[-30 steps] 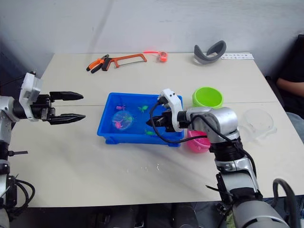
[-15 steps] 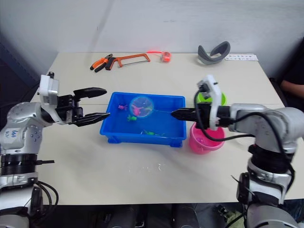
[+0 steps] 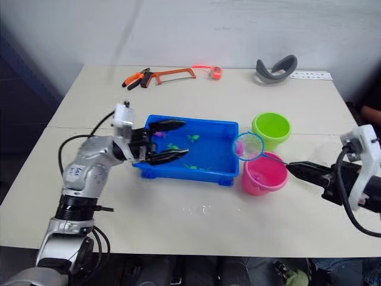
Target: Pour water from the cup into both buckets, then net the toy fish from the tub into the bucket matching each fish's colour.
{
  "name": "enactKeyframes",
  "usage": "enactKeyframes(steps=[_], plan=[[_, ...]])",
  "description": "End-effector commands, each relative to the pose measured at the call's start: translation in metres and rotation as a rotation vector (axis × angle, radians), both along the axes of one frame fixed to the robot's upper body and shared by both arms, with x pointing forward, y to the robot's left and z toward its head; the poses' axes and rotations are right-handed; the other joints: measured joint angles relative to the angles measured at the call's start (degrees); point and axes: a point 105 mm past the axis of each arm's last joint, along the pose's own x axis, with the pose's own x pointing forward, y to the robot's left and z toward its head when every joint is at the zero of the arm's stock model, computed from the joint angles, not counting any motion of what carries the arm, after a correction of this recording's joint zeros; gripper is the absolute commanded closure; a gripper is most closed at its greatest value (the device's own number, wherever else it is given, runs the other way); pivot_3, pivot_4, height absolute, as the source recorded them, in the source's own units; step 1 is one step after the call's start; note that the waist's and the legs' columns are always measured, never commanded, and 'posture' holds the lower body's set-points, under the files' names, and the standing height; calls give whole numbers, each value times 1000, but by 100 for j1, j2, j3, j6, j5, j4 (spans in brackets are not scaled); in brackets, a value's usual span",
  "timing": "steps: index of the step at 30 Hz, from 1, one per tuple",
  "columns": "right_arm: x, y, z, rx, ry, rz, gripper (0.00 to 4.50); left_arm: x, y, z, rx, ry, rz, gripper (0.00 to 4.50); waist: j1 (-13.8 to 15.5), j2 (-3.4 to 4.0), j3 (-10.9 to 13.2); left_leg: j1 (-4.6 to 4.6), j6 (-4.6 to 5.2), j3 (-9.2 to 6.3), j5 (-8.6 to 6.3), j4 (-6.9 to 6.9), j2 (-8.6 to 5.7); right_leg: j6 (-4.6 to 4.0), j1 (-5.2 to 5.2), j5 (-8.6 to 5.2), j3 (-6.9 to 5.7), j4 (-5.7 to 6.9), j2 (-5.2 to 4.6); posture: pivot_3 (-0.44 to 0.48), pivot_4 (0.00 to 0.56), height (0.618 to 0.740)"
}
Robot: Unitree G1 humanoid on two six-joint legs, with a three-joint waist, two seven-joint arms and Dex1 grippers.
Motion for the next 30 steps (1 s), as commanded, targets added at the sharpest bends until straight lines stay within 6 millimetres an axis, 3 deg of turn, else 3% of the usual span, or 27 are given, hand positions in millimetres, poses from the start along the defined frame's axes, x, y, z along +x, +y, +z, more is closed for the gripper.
enactKeyframes(steps=[1, 9, 19, 24, 30], plan=[[-12, -5, 7, -22, -53, -74, 4500, -11, -20, 0, 23, -44, -39, 79, 2, 0, 0, -3, 0, 0, 0, 0, 0, 0, -2, 0, 0, -2, 1, 0, 150, 740], [-22, -18, 0, -99, -80, -199, 4500, -5, -26, -6, 58, -42, -39, 79, -5, 2, -1, 2, 1, 0, 0, 0, 2, 1, -1, 1, 11, -10, 6, 0, 150, 740], [-34, -29, -13, -573, -257, -203, 4500, 1, -25, -17, 77, -16, -66, 79, 80, 2, -1, -3, 7, 1, -3, -1, -3, 11, -1, 6, 17, -19, 31, 0, 150, 740], [-37, -20, -9, -809, -465, -128, 4500, -4, -27, -21, 86, -18, -115, 79, 100, 2, -1, 0, 3, 4, -3, -1, -3, 12, -4, 6, 27, -19, 38, 0, 150, 740], [-45, -12, -32, -1027, -552, -7, 4500, -6, -31, -20, 105, -31, -125, 79, 100, 3, -1, 7, -5, 10, -2, 0, 2, 12, -3, 6, 36, -16, 52, 0, 150, 740]])
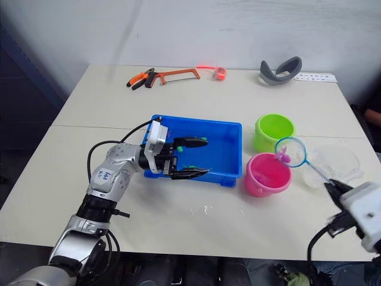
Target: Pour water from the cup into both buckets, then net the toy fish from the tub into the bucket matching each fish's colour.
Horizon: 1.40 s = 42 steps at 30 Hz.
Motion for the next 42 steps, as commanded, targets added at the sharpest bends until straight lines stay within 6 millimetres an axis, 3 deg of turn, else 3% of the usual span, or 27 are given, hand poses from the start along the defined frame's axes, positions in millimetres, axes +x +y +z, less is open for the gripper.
enactKeyframes(steps=[1, 5, 9, 12, 14, 15, 18, 20, 23, 27, 30, 36, 42], plan=[[-2, 2, -3, -108, -40, 29, 4500, -4, -5, 8, 6, -41, -22, 79, -1, 0, 0, 3, 0, 1, 0, 1, 0, 0, 2, 0, 1, 1, 0, 0, 150, 740], [-2, 1, -6, -224, -92, 30, 4500, -3, -9, 14, 34, -42, -7, 79, -1, 0, 0, 7, -5, 2, 3, 2, 1, -2, 0, -1, 6, -2, 0, 0, 150, 740], [-1, 7, -9, -480, -152, 116, 4500, -5, -16, 27, 106, -56, -17, 79, -4, 0, 0, 8, -7, 3, 4, 2, 1, -3, -1, -1, 8, -1, 3, 0, 150, 740], [-2, 2, -8, -469, -206, 88, 4500, -1, -17, 34, 119, -69, 16, 79, 3, 0, 0, 7, -8, 2, 4, 1, 4, -4, 0, -2, 8, 2, 6, 0, 150, 740], [0, 3, -3, -382, -241, 66, 4500, 2, -13, 34, 103, -58, 30, 79, -3, 4, -2, 7, -8, 2, 4, 1, 5, -4, 2, -2, 8, 4, 8, 0, 150, 740], [2, 6, 1, -253, -249, 57, 4500, 3, -9, 34, 53, -38, 31, 79, -7, 5, -2, 8, -8, 2, 4, 1, 6, -4, 2, -2, 9, 5, 8, 0, 150, 740], [8, 16, 7, 108, -215, 64, 4500, -1, 12, 31, -76, -12, -7, 79, -94, 7, -3, 11, -12, 0, 5, 2, 16, -10, 4, -4, 8, 9, 14, 0, 150, 740], [12, 25, 9, 257, -153, 103, 4500, -6, 26, 24, -94, -41, -24, 79, -135, 8, -3, 15, -16, -4, 6, 2, 20, -17, 4, -8, 6, 20, 14, 0, 150, 740], [23, 51, 8, 390, 14, 243, 4500, 1, 56, 15, -94, -75, 77, 79, -156, 8, -3, 16, -18, -4, 6, 3, 21, -22, 2, -10, 6, 26, 12, 0, 150, 740], [52, 78, 21, 672, 185, 321, 4500, 12, 97, 19, -95, -90, 243, 79, -146, 5, 1, 20, -13, -12, 8, 10, 19, -33, 2, -6, -3, 17, -41, 0, 150, 740], [67, 93, 22, 742, 361, 345, 4500, 14, 123, 18, -56, -94, 342, 79, -118, 4, 2, 13, -12, -26, 8, 8, 15, -38, 0, -8, -19, 14, -54, 0, 150, 740], [122, 131, 24, 839, 592, 317, 4500, 18, 188, 23, 40, -81, 601, 79, -213, -6, 4, -11, -8, -29, 6, 7, 10, -33, -4, -6, -51, 7, -60, 0, 150, 740], [156, 181, 12, 785, 765, 311, 4500, 19, 216, 31, 83, -52, 721, 79, -255, -6, 4, -26, -7, -32, 7, 7, 10, -32, -12, -5, -67, 13, -59, 0, 150, 740]])
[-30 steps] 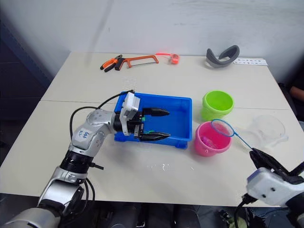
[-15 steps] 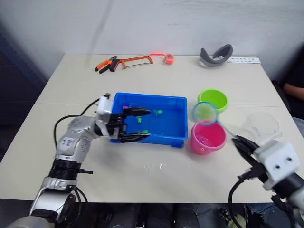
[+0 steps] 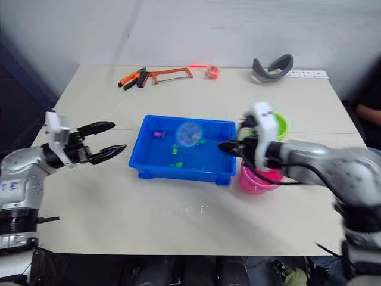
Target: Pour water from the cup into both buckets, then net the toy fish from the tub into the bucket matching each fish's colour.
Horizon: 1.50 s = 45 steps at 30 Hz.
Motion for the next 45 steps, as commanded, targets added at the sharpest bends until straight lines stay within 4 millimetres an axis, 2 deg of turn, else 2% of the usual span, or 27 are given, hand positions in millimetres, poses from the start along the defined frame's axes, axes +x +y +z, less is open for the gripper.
enactKeyframes(steps=[1, 6, 11, 15, 27, 32, 39, 45], plan=[[16, 20, -4, -20, 43, 8, 4500, -1, 11, 11, 21, 0, 53, 79, -17, 0, 0, 0, 2, 0, -1, 0, -1, 1, -1, 0, 0, 1, 0, 0, 150, 740], [36, 43, -8, -5, 88, -12, 4500, 4, 24, 10, 70, 26, 115, 79, -24, -1, -1, -5, 2, 3, -1, -3, -1, 3, -13, 1, 1, 13, 3, 0, 150, 740], [40, 55, -17, 5, 166, -9, 4500, 9, 32, 16, 90, 16, 146, 79, -40, -1, -1, -6, 2, 7, -1, -6, -3, 3, -18, 1, 1, 14, 11, 0, 150, 740], [47, 58, -26, -13, 214, -46, 4500, 12, 34, 16, 111, 28, 137, 79, -70, -1, -1, -6, 1, 14, -1, -6, -3, 3, -21, 1, 1, 19, 13, 0, 150, 740], [76, 80, -30, 53, 236, -161, 4500, 11, 28, 16, 170, 81, 49, 79, -242, 0, -1, -6, 0, 24, -1, -21, -4, 3, -37, 1, 3, 26, 24, 0, 150, 740], [81, 90, -28, 89, 208, -153, 4500, 11, 27, 15, 169, 95, 44, 79, -299, 0, 0, -6, 0, 21, -1, -23, -4, 3, -37, 1, 11, 27, 24, 0, 150, 740], [74, 108, -15, 186, 166, -68, 4500, 12, 26, 12, 162, 103, 50, 79, -320, 1, 0, -6, 0, 20, -1, -23, -5, 3, -37, 1, 15, 28, 24, 0, 150, 740], [69, 109, -12, 199, 122, -29, 4500, 12, 27, 10, 156, 106, 54, 79, -324, 1, 0, -6, -1, 19, -1, -23, -4, 3, -38, 1, 18, 28, 23, 0, 150, 740]])
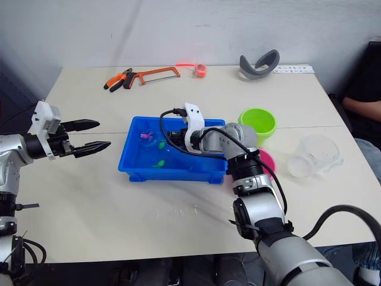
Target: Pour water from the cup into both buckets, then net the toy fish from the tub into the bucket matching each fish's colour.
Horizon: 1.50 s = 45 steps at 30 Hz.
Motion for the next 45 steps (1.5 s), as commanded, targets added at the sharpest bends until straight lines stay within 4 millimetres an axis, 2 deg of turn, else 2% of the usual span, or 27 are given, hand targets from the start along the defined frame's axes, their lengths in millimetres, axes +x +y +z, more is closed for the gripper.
enactKeyframes(steps=[1, 5, 9, 13, 21, 25, 32, 35, 38, 41, 45], plan=[[-5, 1, 16, 44, -72, 35, 4500, 0, 2, 8, 2, -28, 5, 79, 0, 0, 0, 0, 0, 0, 0, 0, 0, 0, 0, 0, 0, 0, -1, 0, 150, 740], [-13, -10, 20, 46, -104, 60, 4500, -3, 0, 8, -7, -26, -11, 79, 5, 0, 0, 0, -1, 0, 0, 0, 0, 0, -1, 0, 1, 1, -2, 0, 150, 740], [-27, -34, 35, 65, -165, 95, 4500, -7, -4, 11, -33, -44, -47, 79, 25, 0, 0, -2, -1, -4, 0, 0, 0, 0, -1, 0, 1, 1, -7, 0, 150, 740], [-41, -53, 43, 71, -180, 121, 4500, -15, -18, 18, -79, -69, -143, 79, 33, 0, 0, -2, 0, -4, 0, 1, -2, 0, -1, 0, 1, 0, -12, 0, 150, 740], [-73, -102, 54, 33, -229, 137, 4500, -18, -73, 30, -95, -110, -339, 79, 151, 0, 0, -5, -1, -1, -1, 2, -2, 0, -1, 0, 5, -5, -15, 0, 150, 740], [-87, -125, 57, 22, -249, 133, 4500, -21, -93, 30, -106, -107, -415, 79, 184, -1, 0, -4, 1, 5, 0, 10, -5, 1, 4, 1, 9, -5, -12, 0, 150, 740], [-119, -183, 71, -46, -286, 67, 4500, -25, -120, 30, -116, -114, -529, 79, 234, 2, 2, -5, 2, 8, 1, 8, -4, 2, 5, 0, 8, -13, -12, 0, 150, 740], [-135, -211, 78, -78, -288, -5, 4500, -26, -128, 29, -113, -102, -575, 79, 301, 2, 2, 2, 2, 10, 1, 9, 1, 2, 13, 0, 9, -18, -13, 0, 150, 740], [-153, -239, 77, -122, -259, -101, 4500, -26, -141, 25, -124, -83, -636, 79, 334, 2, 3, 8, 2, 16, 1, 12, 5, 2, 20, 1, 15, -18, -13, 0, 150, 740], [-164, -253, 73, -145, -231, -168, 4500, -25, -151, 22, -137, -80, -670, 79, 455, 2, 3, 13, 6, 9, 1, 13, 2, 5, 35, 3, 7, -28, -14, 0, 150, 740], [-175, -268, 68, -178, -207, -259, 4500, -24, -169, 19, -164, -87, -700, 79, 474, -1, 4, 14, 12, 10, 2, 18, 0, 10, 39, 6, 10, -28, -14, 0, 150, 740]])
